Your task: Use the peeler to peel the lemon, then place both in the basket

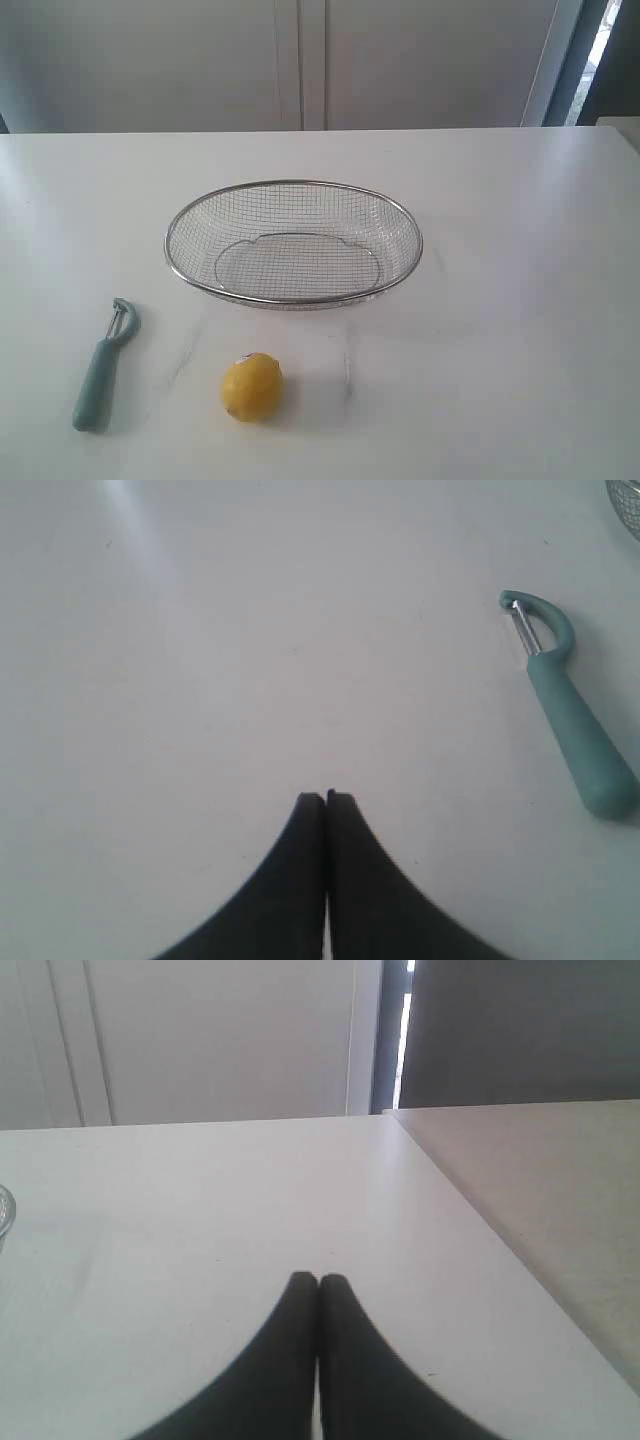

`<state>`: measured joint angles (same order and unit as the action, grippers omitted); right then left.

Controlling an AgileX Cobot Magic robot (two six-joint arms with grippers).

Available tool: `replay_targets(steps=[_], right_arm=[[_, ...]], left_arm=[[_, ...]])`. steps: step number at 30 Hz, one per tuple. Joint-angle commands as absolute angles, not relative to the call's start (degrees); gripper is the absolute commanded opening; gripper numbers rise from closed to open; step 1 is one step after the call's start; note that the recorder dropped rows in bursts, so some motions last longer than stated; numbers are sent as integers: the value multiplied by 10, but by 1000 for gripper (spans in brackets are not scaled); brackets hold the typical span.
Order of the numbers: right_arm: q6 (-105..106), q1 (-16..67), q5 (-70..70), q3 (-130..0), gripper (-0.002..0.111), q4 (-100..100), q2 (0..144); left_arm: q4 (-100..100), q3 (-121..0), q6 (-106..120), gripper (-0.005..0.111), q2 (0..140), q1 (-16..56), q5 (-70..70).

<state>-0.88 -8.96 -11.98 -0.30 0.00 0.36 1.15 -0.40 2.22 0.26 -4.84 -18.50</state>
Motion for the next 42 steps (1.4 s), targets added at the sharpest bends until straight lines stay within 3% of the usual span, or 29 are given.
replay_targets(steps=[1,23,42], right_arm=[[-7,-92,-118,0,0,0,0],[-7,-92,-105,0,0,0,0],[-7,-92,95,0,0,0,0]], left_arm=[[18,0,18,0,0,-50,-191],[18,0,18,0,0,-50,-191],[18,0,18,0,0,-50,-191]])
